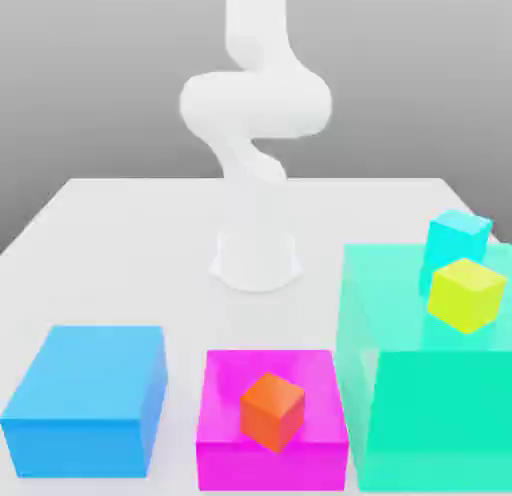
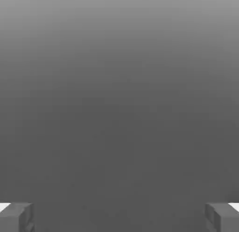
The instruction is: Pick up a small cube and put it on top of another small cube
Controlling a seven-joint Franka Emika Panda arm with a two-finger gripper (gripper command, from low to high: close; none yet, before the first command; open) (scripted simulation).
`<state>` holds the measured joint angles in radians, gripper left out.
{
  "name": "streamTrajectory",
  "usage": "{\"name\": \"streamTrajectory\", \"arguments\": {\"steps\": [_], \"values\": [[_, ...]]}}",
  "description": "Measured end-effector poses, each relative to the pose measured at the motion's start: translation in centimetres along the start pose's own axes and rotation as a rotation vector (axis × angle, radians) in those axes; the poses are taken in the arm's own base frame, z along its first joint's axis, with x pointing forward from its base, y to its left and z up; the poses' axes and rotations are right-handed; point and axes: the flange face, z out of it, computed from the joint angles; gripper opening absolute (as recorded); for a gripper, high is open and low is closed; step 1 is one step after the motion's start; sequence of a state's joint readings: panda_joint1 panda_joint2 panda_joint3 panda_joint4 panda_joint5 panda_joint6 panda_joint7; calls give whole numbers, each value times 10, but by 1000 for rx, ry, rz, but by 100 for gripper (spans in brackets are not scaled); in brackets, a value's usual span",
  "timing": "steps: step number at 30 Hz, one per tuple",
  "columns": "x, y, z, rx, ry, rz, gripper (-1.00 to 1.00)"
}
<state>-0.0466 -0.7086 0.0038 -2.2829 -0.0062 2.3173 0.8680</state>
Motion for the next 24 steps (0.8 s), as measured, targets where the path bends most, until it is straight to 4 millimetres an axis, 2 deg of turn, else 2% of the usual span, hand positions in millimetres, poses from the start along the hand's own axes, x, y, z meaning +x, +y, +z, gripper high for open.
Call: {"name": "streamTrajectory", "arguments": {"steps": [6,12,16,20,24], "values": [[40,24,96,-160,-20,234,0],[75,74,189,-310,-29,471,0],[92,120,248,-407,-31,632,0],[108,183,301,-507,-23,809,0],[107,239,354,-599,-26,964,0]]}}
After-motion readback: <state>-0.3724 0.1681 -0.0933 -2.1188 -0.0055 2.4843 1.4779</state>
